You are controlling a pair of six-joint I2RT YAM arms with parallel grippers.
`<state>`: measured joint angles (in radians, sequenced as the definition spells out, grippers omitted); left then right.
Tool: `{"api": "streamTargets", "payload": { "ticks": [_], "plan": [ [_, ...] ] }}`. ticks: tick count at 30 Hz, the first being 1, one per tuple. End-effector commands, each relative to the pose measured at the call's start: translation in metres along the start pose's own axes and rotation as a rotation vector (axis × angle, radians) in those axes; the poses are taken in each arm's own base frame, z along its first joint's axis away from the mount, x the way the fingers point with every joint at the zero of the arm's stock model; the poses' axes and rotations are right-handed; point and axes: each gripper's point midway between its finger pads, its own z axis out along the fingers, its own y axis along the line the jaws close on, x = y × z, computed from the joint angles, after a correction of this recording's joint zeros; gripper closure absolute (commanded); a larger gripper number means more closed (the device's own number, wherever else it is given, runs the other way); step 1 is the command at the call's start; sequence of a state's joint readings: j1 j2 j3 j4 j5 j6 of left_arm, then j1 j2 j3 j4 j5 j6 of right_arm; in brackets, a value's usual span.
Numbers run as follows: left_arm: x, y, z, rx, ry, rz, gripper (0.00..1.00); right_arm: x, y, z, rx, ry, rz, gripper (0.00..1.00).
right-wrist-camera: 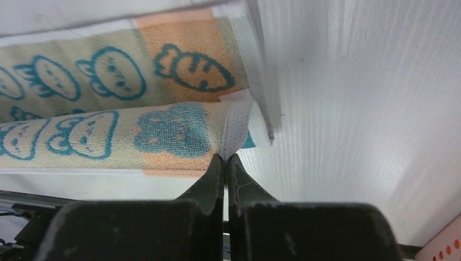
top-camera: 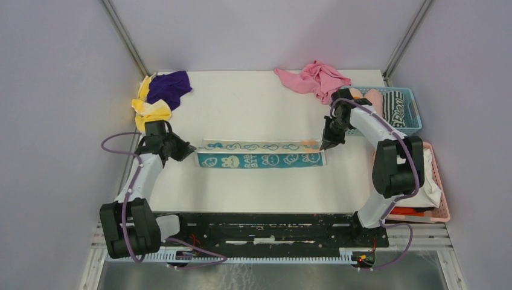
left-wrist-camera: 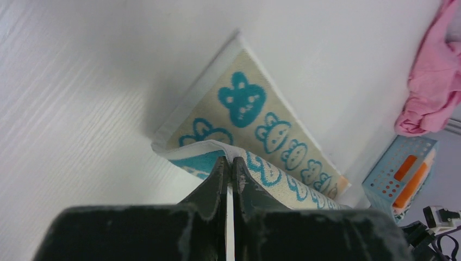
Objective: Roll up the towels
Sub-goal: Fold the towel at the center of the board.
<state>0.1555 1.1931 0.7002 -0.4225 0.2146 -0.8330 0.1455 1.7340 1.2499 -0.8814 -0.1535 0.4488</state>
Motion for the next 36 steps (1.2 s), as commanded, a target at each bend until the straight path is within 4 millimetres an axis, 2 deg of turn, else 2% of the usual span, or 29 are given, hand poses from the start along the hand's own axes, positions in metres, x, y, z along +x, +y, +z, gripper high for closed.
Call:
{"api": "streamTargets", "payload": {
  "ticks": [1,3,6,9,12,14,19,22,25,28,32,36],
  "plan": [
    [-0.068,-0.075,-0.046,0.174,-0.210,0.124,0.97,-0.049,0.014,-0.070,-0.014,-0.214,-0.065,0.99],
    [-0.079,-0.092,-0.069,0.206,-0.260,0.150,0.97,-0.052,0.019,-0.098,-0.030,-0.268,-0.078,0.99],
    [-0.092,-0.110,-0.115,0.247,-0.360,0.186,0.97,-0.044,0.021,-0.134,-0.048,-0.340,-0.093,0.99],
    [-0.093,-0.113,-0.160,0.281,-0.468,0.190,0.97,-0.027,0.018,-0.165,-0.068,-0.397,-0.101,1.00],
    [-0.086,-0.105,-0.199,0.290,-0.544,0.183,0.97,-0.001,0.015,-0.185,-0.098,-0.426,-0.108,0.99],
    [-0.076,-0.094,-0.217,0.278,-0.563,0.175,0.97,0.020,0.012,-0.194,-0.120,-0.432,-0.115,0.99],
    [-0.051,-0.076,-0.249,0.298,-0.594,0.176,0.97,0.069,-0.001,-0.213,-0.146,-0.446,-0.121,0.99],
    [-0.045,-0.064,-0.259,0.270,-0.619,0.186,0.97,0.084,-0.009,-0.221,-0.138,-0.470,-0.110,0.97],
    [-0.041,-0.061,-0.240,0.267,-0.574,0.194,0.97,0.084,-0.011,-0.215,-0.132,-0.468,-0.093,0.96],
    [-0.034,-0.062,-0.197,0.278,-0.463,0.188,0.97,0.067,-0.010,-0.190,-0.106,-0.423,-0.077,0.95],
    [-0.037,-0.065,-0.128,0.246,-0.309,0.168,0.97,0.020,-0.002,-0.141,-0.062,-0.355,-0.050,0.97],
    [-0.045,-0.056,-0.053,0.160,-0.192,0.109,0.97,-0.028,0.005,-0.083,-0.009,-0.251,-0.031,1.00]
  ]
}}
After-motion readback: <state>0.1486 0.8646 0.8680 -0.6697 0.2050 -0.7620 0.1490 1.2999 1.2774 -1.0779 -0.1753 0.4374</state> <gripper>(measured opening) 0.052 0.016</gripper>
